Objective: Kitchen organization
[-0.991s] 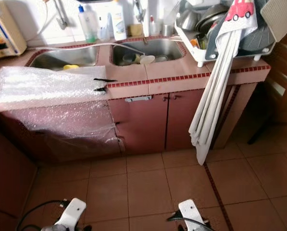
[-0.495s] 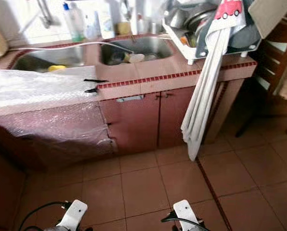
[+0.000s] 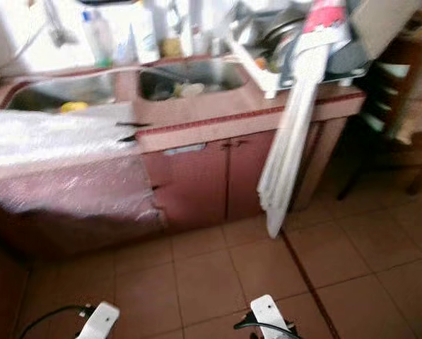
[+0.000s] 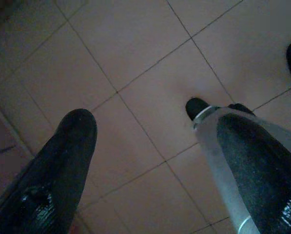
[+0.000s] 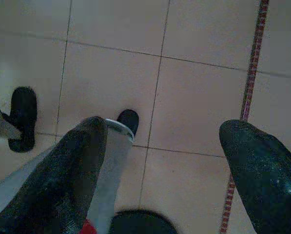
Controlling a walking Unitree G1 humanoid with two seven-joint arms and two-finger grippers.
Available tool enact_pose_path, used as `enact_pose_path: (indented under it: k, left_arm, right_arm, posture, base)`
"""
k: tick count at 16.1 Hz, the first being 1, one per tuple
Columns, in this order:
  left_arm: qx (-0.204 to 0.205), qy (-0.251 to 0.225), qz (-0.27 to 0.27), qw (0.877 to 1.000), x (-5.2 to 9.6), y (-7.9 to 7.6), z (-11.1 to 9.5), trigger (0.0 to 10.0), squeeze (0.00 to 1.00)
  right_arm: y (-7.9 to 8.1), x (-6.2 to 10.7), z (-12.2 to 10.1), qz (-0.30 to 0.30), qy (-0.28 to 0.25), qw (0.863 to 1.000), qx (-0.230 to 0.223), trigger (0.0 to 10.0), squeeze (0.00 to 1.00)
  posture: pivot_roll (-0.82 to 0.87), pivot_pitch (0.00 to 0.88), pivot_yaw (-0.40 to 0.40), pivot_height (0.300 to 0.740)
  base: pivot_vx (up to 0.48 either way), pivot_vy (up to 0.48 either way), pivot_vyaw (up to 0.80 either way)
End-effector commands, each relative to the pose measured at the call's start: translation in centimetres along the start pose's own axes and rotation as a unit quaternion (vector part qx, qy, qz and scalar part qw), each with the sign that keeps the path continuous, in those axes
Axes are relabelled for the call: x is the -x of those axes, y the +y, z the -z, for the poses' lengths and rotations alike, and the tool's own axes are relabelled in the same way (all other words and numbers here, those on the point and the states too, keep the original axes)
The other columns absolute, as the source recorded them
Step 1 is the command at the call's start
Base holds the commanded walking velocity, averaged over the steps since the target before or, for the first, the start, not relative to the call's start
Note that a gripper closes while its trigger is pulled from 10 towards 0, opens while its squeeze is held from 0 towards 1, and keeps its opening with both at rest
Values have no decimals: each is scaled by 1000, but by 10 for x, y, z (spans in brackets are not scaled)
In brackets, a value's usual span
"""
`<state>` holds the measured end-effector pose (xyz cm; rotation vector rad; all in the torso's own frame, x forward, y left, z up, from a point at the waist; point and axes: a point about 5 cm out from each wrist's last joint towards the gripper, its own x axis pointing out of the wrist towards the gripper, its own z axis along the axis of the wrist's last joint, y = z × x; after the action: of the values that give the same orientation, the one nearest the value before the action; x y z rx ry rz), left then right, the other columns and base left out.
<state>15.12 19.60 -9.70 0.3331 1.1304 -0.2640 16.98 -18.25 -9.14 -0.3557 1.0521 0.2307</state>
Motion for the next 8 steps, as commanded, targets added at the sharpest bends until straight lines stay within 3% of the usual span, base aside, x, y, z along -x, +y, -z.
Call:
enact_pose_path:
  k: [1,8]
  left_arm:
    - [-4,-6,-3,1000,0,3,-4,10000,0]
    - [-12,-9,-2,1000,0,3,-7,10000,0]
  right_arm:
    - [1,0,-1,1,-3,1000,0,10000,0]
    - [4,0,2,-3,1,1000,-1,10000,0]
  posture:
    - [-92,9,81,740]
    - [-89,11,87,740]
  base:
    - [285,0,-712]
    - [282,0,-714]
